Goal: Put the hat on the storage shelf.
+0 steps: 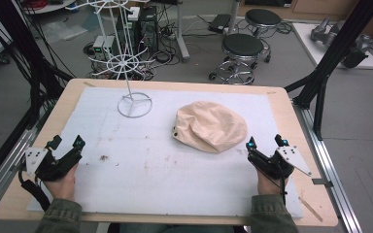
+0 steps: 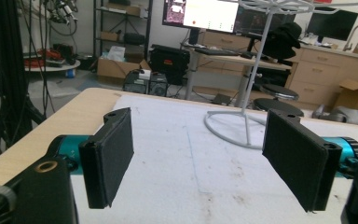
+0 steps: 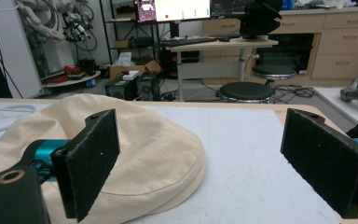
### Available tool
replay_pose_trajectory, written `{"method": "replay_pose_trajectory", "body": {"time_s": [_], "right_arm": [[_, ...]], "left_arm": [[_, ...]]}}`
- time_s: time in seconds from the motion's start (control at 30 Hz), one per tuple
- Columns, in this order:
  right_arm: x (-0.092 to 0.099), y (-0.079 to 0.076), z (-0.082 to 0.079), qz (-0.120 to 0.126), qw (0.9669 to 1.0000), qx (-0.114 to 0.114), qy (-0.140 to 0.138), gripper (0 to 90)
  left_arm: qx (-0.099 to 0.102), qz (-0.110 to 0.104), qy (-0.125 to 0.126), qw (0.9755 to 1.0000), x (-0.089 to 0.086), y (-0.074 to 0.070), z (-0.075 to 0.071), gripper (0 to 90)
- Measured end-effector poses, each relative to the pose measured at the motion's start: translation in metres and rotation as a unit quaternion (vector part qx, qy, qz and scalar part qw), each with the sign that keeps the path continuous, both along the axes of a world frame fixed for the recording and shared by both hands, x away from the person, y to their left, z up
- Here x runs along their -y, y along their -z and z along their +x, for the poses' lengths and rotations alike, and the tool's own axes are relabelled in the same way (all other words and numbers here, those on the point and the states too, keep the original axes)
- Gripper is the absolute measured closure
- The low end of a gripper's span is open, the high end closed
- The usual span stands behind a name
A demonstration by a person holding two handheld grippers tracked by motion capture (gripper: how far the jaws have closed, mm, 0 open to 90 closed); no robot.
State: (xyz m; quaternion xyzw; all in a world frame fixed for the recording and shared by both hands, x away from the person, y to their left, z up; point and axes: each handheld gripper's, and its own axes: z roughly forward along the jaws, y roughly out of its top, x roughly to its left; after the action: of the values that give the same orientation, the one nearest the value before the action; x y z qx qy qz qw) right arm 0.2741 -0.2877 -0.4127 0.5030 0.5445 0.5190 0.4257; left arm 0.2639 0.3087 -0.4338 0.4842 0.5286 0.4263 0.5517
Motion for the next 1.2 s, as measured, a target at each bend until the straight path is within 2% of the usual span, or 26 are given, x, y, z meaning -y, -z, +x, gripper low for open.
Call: {"method": "replay_pose_trajectory", "body": {"time_s": [0.43, 1.1, 1.2], "right_arm": [[-0.002, -0.001, -0.005, -0.001, 1.0000, 0.002, -0.001, 10.7], [-0.001, -0.002, -0.010, 0.002, 1.0000, -0.003, -0.007, 10.6], [0.000, -0.004, -0.012, -0.002, 0.9999, 0.010, -0.005, 10.6]], "left_arm": [[-0.004, -0.006, -0.011, 0.9999, -0.007, 0.002, -0.003, 24.8], [-0.004, -0.007, -0.009, 0.9999, -0.007, 0.002, -0.003, 24.9], [-0.004, -0.007, -0.008, 0.9999, -0.007, 0.003, -0.003, 24.9]]}}
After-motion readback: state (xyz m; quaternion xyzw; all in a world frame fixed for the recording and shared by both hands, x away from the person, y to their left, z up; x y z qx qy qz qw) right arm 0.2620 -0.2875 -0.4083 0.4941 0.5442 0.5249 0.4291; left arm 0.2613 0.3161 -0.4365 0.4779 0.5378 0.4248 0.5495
